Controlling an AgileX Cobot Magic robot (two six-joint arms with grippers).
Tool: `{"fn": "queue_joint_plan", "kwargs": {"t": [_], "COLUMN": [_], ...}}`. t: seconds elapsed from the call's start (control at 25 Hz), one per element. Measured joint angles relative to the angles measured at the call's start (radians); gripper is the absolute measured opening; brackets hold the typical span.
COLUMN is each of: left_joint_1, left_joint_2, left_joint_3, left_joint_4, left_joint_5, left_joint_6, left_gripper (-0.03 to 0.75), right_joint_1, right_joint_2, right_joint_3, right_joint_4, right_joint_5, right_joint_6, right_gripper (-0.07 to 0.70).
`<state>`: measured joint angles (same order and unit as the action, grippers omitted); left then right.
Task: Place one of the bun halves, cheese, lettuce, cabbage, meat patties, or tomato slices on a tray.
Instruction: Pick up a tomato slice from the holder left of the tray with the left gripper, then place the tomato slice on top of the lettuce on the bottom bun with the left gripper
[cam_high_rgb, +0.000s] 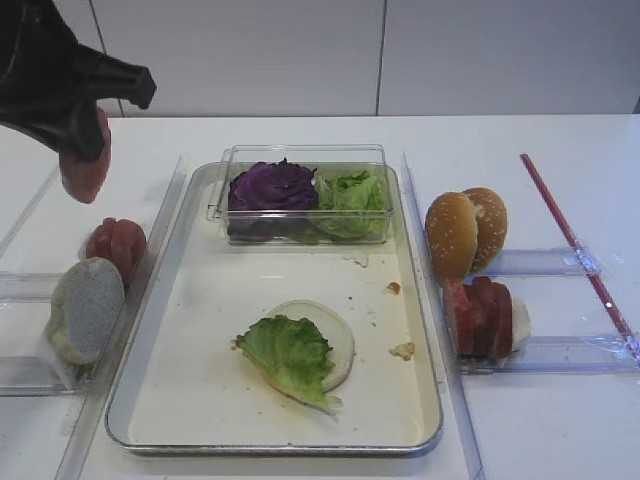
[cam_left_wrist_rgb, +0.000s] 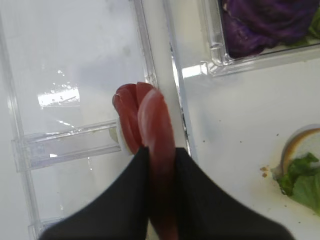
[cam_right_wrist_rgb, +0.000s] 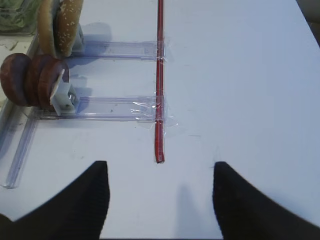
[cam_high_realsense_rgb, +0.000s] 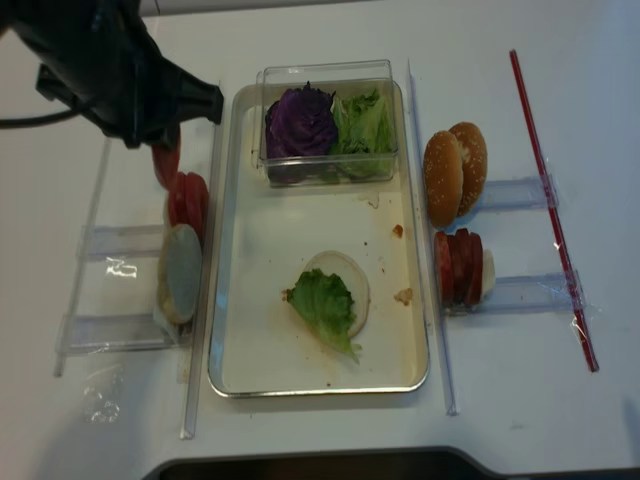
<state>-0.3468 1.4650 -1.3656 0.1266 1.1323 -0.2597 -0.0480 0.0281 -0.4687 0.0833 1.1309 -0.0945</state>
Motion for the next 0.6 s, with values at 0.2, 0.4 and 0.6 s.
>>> {"fn": "queue_joint_plan", "kwargs": {"t": [0.2, 0.4, 0.6], "left_joint_1": [0.000, 0.000, 0.008], "left_joint_2": [-0.083, -0.123, -0.123], "left_joint_3": [0.101, 0.238, 0.336], "left_joint_4": [-0.102, -0.338, -0.657], "left_joint_5": [-0.102, -0.204, -0.285], "left_joint_6": [0.009, 0.090, 0.269], "left_gripper": [0.111, 0.111, 0.111], "right_joint_1": [0.000, 0.000, 0.000], "right_joint_2": [0.000, 0.000, 0.000], "right_joint_3": [0.000, 0.000, 0.000], "right_joint_4": [0.000, 0.000, 0.000], "right_joint_5": [0.000, 0.000, 0.000], "right_joint_6": [0.000, 0.000, 0.000], "right_gripper": [0.489, 0.489, 0.489]}}
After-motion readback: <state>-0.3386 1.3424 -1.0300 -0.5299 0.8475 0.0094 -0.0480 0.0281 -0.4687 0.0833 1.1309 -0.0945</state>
